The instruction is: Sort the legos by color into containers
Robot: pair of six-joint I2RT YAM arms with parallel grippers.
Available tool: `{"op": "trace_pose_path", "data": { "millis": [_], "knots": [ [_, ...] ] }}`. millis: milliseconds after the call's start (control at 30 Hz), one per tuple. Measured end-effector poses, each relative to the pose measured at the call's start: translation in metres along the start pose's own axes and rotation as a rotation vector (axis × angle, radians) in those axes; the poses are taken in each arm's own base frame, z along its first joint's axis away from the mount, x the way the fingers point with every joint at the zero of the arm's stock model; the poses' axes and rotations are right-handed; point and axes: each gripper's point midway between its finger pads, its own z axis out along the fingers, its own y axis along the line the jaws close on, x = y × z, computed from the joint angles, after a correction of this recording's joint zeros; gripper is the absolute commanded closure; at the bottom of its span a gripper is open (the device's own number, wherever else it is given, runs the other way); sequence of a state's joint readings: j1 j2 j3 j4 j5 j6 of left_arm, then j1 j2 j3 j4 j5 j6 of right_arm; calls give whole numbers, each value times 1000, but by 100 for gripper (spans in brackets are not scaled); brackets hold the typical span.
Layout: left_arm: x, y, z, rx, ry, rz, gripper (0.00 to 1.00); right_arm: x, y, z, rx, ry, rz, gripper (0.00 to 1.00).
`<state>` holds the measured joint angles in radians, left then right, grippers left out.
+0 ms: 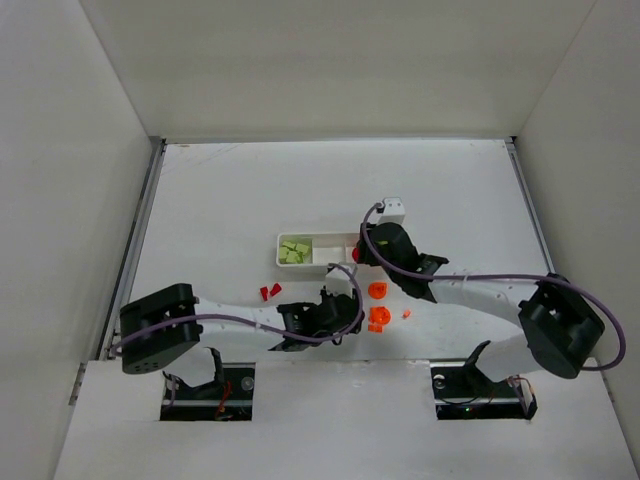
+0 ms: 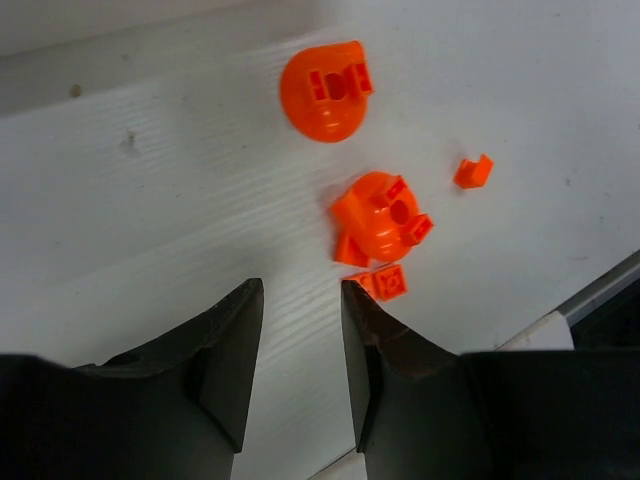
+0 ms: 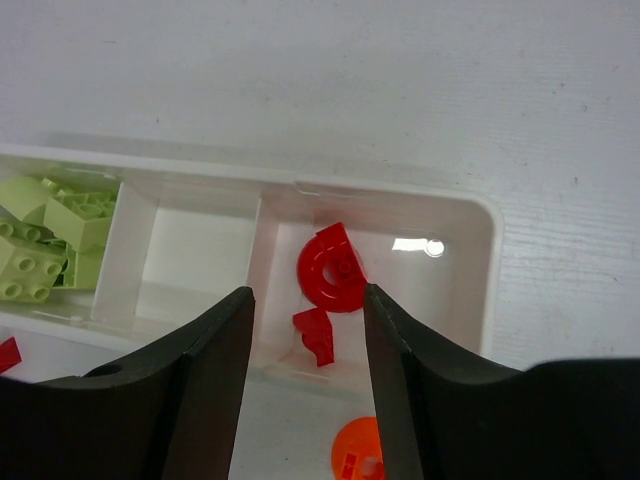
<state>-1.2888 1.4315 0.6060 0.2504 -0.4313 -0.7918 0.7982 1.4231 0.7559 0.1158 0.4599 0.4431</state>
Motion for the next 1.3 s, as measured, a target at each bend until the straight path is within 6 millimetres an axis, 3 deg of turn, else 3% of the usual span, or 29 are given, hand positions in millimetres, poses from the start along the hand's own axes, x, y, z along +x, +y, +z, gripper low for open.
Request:
{"op": "trace_pose_path", "data": {
  "millis": [333, 567, 867, 1067, 1300],
  "knots": [
    [0, -36, 23, 26, 1, 11, 64, -21, -36, -20, 14, -94, 137, 48],
    [8, -45, 37, 13, 18, 29, 61, -11, -44, -19, 16, -82, 178, 46],
    [-7, -66, 44, 22, -33, 55, 60, -14, -59, -22, 27, -100, 256, 42],
    [4, -58, 64, -44, -19, 123, 62, -17, -64, -26, 17, -116, 297, 42],
    [5, -48, 65, -111, -31, 197, 64, -19, -60, -27, -8, -117, 308, 42]
  ]
}}
